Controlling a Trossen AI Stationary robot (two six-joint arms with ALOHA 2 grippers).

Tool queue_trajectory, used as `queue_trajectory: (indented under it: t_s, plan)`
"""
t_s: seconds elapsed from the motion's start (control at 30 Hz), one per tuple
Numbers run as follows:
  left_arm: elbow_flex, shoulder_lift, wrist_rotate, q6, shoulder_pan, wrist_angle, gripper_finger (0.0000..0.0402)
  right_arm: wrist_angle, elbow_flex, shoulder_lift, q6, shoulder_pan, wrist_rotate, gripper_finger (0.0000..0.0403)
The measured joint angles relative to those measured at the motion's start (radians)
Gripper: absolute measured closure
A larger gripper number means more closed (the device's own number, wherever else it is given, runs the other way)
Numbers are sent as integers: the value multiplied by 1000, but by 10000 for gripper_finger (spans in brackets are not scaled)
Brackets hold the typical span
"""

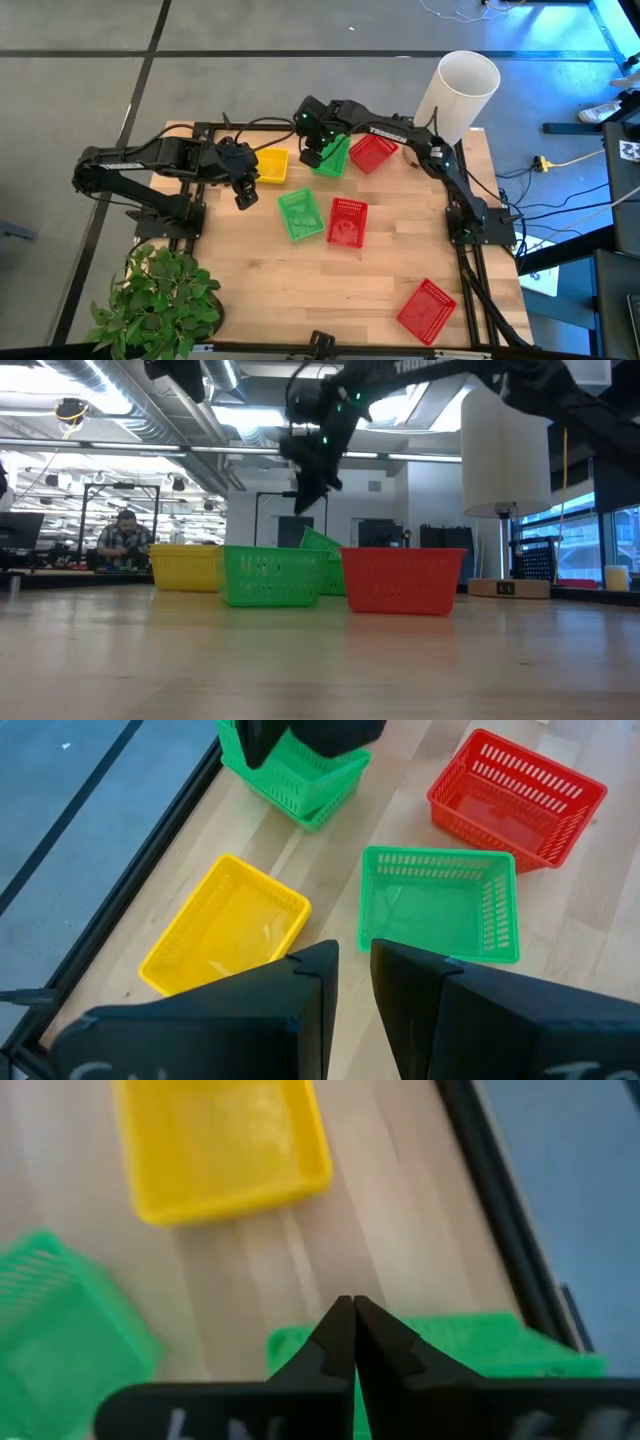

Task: Stack baskets by color
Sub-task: Stack the right green bin on top of the top green bin, then stack the bottom green bin on top of the top green bins

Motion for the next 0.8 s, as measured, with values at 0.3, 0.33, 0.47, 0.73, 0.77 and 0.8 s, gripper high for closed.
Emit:
queue_trajectory:
  t_s: [0.3, 0.33, 0.47, 0.73, 0.77, 0.8]
  plan:
    - [0, 0, 0, 0, 0, 0, 347, -41, 0, 77, -16, -29, -2, 401]
    - [0, 0, 0, 0, 0, 0, 347, -36, 0, 82, -22, -29, -3, 401]
    - [0, 0, 0, 0, 0, -1, 347, -34, 0, 89, -34, -29, -3, 402]
    - [0, 0, 2, -1, 0, -7, 347, -148, 99, 20, -69, 13, -2, 402]
    - [0, 0, 7, -2, -2, -8, 347, -153, 83, -4, -81, 25, -17, 403]
    - [0, 0, 12, -2, -5, -8, 347, -173, 80, -16, -101, 40, -38, 403]
